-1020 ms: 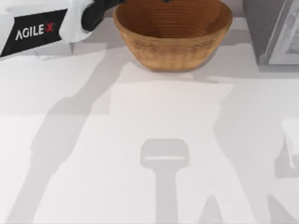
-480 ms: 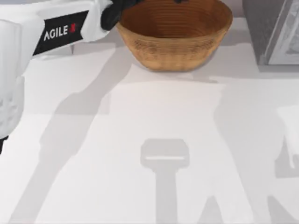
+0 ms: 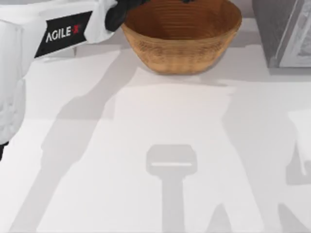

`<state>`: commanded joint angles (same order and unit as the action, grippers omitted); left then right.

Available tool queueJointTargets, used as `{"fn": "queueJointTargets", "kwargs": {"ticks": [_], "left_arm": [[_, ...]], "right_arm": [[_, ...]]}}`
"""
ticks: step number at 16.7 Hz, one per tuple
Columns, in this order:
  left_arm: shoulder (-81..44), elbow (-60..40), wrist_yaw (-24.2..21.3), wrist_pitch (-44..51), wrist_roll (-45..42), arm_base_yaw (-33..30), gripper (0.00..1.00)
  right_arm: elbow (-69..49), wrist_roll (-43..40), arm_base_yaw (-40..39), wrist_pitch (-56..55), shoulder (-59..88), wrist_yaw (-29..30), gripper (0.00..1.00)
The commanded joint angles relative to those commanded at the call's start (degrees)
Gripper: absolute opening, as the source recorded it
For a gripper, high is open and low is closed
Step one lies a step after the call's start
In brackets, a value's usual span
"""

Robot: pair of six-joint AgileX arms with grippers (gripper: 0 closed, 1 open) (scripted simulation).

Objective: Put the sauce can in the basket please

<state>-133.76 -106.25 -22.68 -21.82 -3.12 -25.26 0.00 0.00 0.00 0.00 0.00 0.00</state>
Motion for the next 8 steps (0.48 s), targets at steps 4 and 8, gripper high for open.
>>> {"fn": "queueJointTargets", "kwargs": {"ticks": [4,8], "left_arm": [[0.0,0.0,0.0,0.0,0.0,0.0,0.68],[0.0,0.0,0.0,0.0,0.0,0.0,0.98]], "right_arm": [[0.0,0.0,0.0,0.0,0.0,0.0,1.00],[0.0,0.0,0.0,0.0,0.0,0.0,1.00]]}}
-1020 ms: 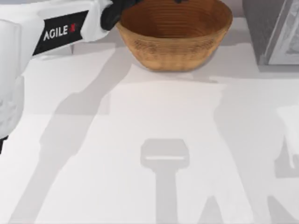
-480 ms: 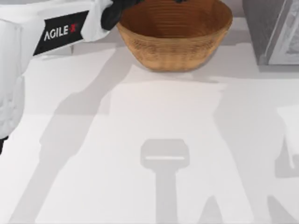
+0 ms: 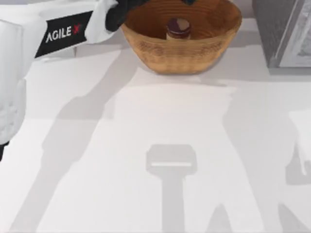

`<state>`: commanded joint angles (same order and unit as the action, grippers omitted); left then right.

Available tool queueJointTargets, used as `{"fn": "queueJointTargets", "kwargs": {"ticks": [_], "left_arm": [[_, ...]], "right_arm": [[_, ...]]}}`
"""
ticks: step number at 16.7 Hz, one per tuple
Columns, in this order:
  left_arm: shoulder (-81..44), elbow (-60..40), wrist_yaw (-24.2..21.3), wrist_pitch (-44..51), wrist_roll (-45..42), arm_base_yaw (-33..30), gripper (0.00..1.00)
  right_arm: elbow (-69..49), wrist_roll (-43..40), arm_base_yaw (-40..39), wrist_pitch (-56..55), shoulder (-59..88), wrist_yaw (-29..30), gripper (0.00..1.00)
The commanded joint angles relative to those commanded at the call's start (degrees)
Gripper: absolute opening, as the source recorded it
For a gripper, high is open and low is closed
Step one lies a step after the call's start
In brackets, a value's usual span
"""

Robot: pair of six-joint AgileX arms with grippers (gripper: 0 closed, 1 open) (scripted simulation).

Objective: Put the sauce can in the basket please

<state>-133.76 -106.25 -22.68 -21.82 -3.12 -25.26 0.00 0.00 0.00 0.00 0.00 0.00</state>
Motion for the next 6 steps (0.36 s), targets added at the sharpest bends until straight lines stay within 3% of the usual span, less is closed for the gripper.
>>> {"fn": "queueJointTargets", "kwargs": {"ticks": [6], "left_arm": [[0.0,0.0,0.0,0.0,0.0,0.0,1.00]], "right_arm": [[0.0,0.0,0.0,0.0,0.0,0.0,1.00]]}}
